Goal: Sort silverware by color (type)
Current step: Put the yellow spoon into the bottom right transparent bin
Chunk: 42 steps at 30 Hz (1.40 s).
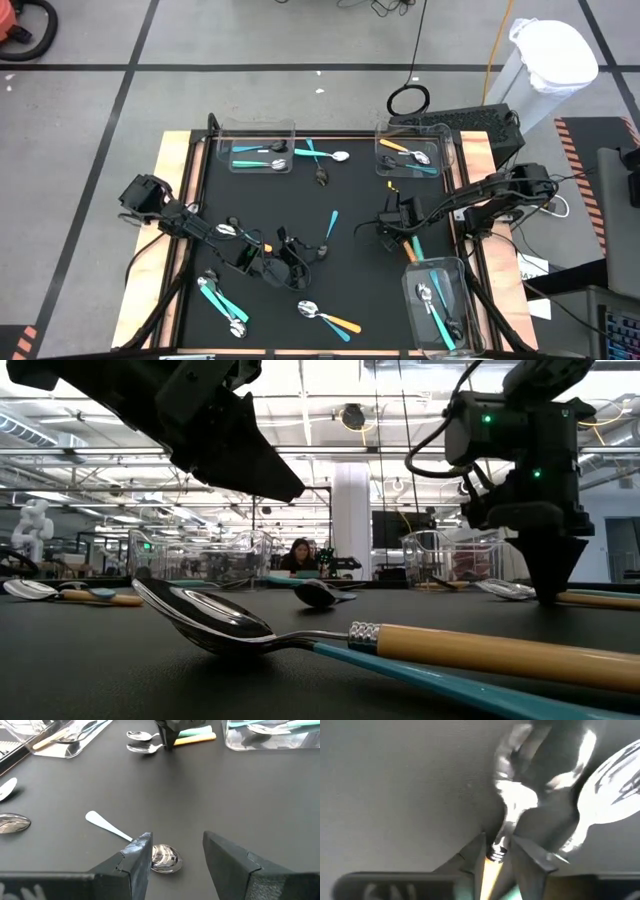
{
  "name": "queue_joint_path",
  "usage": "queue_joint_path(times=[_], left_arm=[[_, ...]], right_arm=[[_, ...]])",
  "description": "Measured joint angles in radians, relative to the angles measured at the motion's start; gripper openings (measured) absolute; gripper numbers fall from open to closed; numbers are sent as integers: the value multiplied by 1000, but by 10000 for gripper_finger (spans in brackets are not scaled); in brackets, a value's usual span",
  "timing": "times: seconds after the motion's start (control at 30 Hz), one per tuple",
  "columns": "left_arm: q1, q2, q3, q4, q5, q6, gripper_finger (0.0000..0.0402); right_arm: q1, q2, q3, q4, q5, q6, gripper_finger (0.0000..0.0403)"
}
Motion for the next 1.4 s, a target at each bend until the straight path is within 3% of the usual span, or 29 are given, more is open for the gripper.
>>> queue_joint_path(times=[0.1,0.43,0.67,0.87,1.13,1.4], left_arm=[[0,0,0,-2,0,0,180],[0,0,0,-25,0,-1,180],[-1,0,0,-131,2,-89,180],[-3,0,-8,-232,-11,-183,180],[-47,-11,-9,-259,-127,-200,180],[-111,-256,32,-601,-157,-210,180]], right_arm=[[0,-17,37,-30,0,-29,30],[47,-154,324,-171,-26,-148,31],[214,-246,486,-262,-24,-120,33],[445,-268,486,-321,-14,107,33],[747,-225,486,-359,108,472,35],[945,-79,486,-335,135,730,35]])
